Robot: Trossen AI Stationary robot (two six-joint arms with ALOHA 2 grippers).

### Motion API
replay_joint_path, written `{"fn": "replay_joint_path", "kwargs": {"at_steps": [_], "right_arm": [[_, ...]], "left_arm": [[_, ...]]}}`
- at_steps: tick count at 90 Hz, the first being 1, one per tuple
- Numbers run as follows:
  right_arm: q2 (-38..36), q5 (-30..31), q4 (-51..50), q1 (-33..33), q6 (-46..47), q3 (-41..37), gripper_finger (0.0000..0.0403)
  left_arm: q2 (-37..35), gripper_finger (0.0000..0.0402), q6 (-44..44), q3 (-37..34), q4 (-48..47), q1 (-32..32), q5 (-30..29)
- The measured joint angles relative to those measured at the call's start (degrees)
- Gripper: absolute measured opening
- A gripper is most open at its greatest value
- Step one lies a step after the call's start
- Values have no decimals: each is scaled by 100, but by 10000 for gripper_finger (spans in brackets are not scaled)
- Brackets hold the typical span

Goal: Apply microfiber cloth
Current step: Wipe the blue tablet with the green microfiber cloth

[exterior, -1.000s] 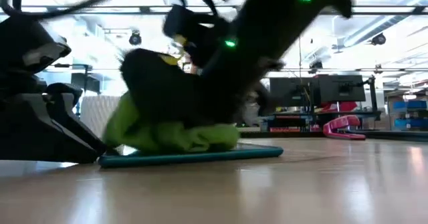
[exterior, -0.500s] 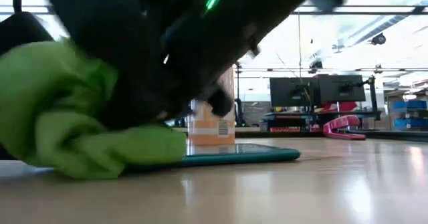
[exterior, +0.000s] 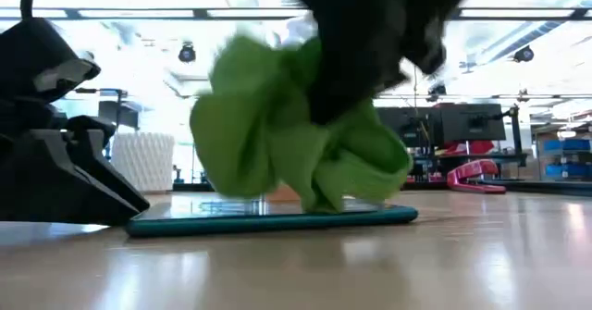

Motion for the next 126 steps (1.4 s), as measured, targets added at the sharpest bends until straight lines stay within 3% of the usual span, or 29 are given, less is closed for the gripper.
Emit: {"fn": "replay_joint_path", "kwargs": {"at_steps": [31,62,86,113,126], "right_arm": [[777,-927,2441,-343,-1237,22,0],[799,-2021,4081,-451,-2520,1,0],[252,-1413,3465,-351,-2799,-2,0],[-443,-1602,2054,174,-3063,1,0],[-705,-1595,1164,483,-2513,1,0]], "left_arm": [[0,98,0,1,7,0,-64],[0,98,2,1,24,0,-73],[2,98,2,1,35,0,-81],[2,98,-4,1,44,0,-81],[-94,98,24,-1,-14,4,126]]}}
